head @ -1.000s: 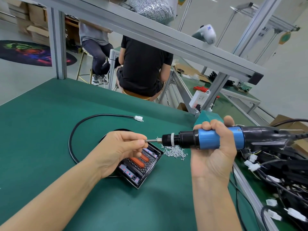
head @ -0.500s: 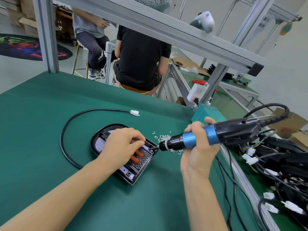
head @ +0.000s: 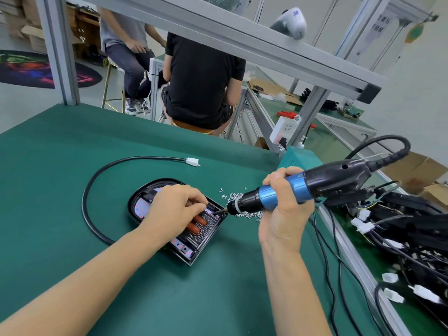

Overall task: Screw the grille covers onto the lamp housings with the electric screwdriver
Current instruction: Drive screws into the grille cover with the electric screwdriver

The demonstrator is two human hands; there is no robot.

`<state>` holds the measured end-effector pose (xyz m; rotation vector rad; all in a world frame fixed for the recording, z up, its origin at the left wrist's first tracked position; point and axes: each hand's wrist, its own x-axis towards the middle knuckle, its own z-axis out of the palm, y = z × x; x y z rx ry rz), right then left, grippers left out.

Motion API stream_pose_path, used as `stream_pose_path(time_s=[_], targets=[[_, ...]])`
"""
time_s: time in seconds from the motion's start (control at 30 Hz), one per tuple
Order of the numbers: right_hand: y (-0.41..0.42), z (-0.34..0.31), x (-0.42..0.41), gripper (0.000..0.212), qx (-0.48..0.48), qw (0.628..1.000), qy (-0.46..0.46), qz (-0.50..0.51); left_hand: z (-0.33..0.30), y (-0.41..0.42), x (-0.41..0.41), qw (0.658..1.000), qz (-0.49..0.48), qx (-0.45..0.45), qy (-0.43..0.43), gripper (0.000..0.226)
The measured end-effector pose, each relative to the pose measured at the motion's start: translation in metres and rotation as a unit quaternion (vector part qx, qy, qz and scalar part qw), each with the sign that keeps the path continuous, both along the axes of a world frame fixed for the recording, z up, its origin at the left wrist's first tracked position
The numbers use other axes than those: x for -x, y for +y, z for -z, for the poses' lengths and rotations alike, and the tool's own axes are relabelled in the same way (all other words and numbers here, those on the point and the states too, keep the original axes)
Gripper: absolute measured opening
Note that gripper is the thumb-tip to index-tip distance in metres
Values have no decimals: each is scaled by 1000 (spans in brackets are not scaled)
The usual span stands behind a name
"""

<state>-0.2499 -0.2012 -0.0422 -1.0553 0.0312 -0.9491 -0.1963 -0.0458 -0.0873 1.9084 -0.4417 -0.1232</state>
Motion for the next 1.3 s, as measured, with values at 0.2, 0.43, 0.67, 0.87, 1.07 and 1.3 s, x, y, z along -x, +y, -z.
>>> stream_pose_path(time_s=[0.2,0.43,0.67,0.87,1.07,1.3], targets=[[-1,0,3,25,-22,1000,-3,-17,-4,0,-5,1000,10,-4,13,23],[-24,-12,14,34,-92,994,-46,42,-25,-25,-27,995,23,-66,-67,11],[-48,-10,21,35,-108,989,-29,97,-32,-86,-63,960,99,-243,-98,10],[-62,3,25,36,-119,986,-8,117,-17,-106,-81,899,119,-411,-91,15],[-66,4,25,34,-121,985,-12,119,-9,-110,-82,857,113,-494,-96,14],[-59,-2,25,34,-128,985,-15,112,-13,-110,-82,831,135,-522,-136,20]])
